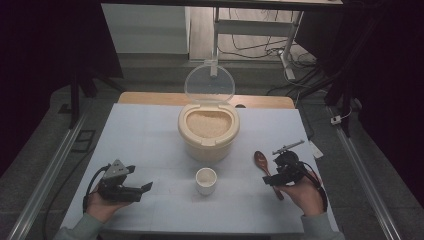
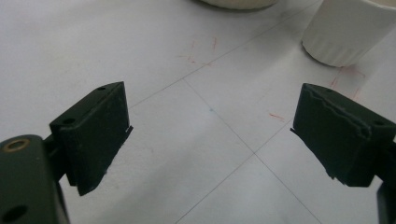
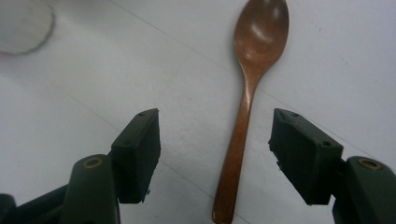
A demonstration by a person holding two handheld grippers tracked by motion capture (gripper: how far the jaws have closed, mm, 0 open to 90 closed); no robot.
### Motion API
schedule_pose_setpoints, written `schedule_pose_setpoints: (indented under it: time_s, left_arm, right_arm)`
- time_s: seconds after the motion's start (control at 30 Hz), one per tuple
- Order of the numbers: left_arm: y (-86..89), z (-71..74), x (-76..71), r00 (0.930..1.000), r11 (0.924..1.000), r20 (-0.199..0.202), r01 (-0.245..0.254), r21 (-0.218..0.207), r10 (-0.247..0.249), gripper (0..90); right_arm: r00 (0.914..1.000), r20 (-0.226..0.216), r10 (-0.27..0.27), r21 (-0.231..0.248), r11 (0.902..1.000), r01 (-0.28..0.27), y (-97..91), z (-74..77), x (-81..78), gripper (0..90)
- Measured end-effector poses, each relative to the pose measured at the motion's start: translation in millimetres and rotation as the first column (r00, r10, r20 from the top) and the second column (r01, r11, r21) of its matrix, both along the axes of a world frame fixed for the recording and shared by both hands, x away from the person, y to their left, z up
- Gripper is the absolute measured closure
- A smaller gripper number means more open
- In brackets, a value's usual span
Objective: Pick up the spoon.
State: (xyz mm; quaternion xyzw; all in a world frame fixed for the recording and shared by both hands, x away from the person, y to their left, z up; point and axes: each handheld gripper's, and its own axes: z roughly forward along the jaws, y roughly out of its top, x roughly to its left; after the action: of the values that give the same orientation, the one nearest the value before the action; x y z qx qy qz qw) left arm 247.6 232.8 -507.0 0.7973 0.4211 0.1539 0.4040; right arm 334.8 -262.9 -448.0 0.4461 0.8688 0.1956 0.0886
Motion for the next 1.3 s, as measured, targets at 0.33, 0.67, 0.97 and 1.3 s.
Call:
schedule_pose_setpoints:
  time_s: [0.33, 0.67, 0.97, 1.3]
  left_arm:
    - [1.4, -1.8, 0.3, 1.0, 1.0, -0.006, 0.006, 0.007, -0.006, 10.9]
    - [0.7, -3.4, 0.6, 0.9999, 0.9998, -0.011, 0.01, 0.018, -0.01, 10.8]
    - [0.8, -3.6, 0.2, 0.9999, 0.9997, -0.009, 0.009, 0.025, -0.009, 10.8]
    - [0.2, -4.3, 0.4, 0.9999, 0.9994, -0.01, 0.009, 0.032, -0.009, 10.8]
  right_arm:
    - [0.9969, -0.067, -0.041, -0.078, 0.9963, 0.035, -1.3, -24.8, 9.1, 41.7]
    - [0.9932, -0.101, -0.058, -0.115, 0.9922, 0.047, -0.9, -35.9, 10.5, 53.9]
    - [0.993, -0.098, -0.066, -0.153, 0.987, 0.051, 2.7, -41.4, 14.2, 68.5]
    - [0.9879, -0.12, -0.098, -0.184, 0.98, 0.075, 9.8, -42.4, 20.0, 77.5]
